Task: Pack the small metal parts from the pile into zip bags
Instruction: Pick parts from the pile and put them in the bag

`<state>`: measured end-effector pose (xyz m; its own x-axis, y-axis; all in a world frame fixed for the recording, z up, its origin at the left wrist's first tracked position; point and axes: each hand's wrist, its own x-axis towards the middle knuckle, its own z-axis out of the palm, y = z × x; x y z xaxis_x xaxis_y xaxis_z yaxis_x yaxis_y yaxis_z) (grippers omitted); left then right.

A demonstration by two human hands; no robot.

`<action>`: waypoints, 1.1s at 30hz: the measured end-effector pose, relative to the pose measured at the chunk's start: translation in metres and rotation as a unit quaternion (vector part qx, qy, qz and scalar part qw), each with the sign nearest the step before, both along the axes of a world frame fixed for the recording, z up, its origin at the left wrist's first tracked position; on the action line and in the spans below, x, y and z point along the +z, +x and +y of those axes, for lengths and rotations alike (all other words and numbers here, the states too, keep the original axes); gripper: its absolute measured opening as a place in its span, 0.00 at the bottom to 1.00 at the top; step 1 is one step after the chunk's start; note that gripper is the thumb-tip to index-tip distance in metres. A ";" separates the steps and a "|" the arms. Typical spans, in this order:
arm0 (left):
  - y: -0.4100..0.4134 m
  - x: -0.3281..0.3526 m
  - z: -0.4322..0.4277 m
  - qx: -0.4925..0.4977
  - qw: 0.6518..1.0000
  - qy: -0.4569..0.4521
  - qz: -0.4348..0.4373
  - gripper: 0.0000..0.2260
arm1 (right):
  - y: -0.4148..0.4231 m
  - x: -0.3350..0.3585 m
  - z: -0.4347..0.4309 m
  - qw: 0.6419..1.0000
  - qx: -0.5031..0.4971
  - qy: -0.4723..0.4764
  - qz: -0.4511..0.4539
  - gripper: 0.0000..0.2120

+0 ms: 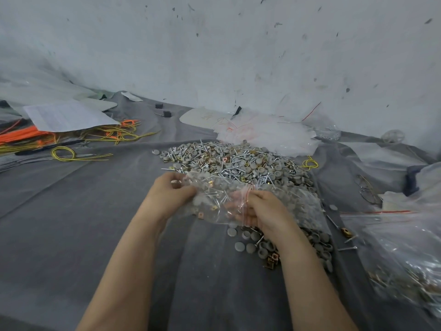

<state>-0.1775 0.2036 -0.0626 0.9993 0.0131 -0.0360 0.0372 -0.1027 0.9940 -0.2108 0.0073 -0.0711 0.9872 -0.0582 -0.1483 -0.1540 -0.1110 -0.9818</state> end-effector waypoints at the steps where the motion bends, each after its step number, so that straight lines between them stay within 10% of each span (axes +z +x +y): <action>1: 0.001 0.001 -0.002 -0.007 1.000 -0.006 -0.005 0.09 | 0.000 0.001 0.000 0.999 0.014 0.032 -0.002 0.11; 13: -0.002 0.003 -0.029 -0.118 0.992 -0.036 -0.033 0.02 | -0.003 -0.001 0.009 0.989 0.108 0.096 -0.038 0.10; 33: -0.002 -0.014 -0.014 -0.055 0.982 -0.167 0.060 0.03 | -0.005 -0.006 0.009 0.979 0.093 -0.179 -0.039 0.12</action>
<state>-0.1797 0.1896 -0.0770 0.9822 -0.1279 -0.1377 0.1635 0.2194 0.9619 -0.2154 0.0163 -0.0773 0.9932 0.0891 -0.0753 -0.0250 -0.4684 -0.8832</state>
